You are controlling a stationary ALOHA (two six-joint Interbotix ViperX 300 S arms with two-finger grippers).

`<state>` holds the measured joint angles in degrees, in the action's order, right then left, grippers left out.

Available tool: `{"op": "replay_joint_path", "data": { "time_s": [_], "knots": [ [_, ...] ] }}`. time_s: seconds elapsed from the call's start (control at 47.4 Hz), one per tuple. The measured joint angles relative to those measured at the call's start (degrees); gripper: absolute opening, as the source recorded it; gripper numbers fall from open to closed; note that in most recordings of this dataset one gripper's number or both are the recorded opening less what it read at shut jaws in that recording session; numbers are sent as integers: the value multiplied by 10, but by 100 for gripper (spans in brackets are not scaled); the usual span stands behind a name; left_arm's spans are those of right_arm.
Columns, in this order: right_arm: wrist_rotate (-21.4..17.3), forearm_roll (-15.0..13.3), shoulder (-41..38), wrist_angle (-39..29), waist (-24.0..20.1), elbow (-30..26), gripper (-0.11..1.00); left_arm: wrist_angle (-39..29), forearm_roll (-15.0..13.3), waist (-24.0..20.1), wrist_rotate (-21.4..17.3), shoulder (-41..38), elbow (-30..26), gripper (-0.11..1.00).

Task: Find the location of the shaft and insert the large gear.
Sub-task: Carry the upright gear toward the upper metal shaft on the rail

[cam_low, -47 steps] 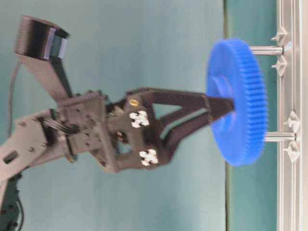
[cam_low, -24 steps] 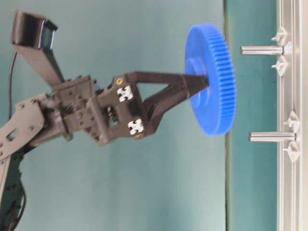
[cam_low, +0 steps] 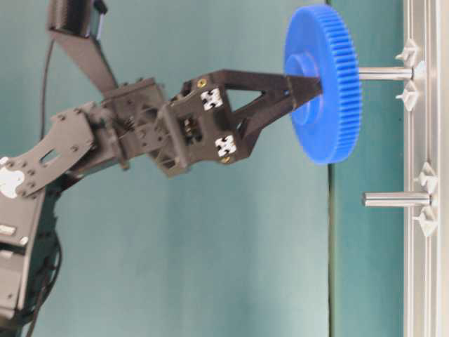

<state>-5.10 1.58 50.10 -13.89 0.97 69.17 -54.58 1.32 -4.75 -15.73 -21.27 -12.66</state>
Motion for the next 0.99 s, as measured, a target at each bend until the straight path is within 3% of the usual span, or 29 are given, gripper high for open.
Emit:
{"op": "replay_joint_path", "data": {
  "time_s": [0.992],
  "knots": [
    [0, 1, 17, -11, 0, 3, 5, -33, 0, -7, -22, -57, -62, 71]
  ]
}}
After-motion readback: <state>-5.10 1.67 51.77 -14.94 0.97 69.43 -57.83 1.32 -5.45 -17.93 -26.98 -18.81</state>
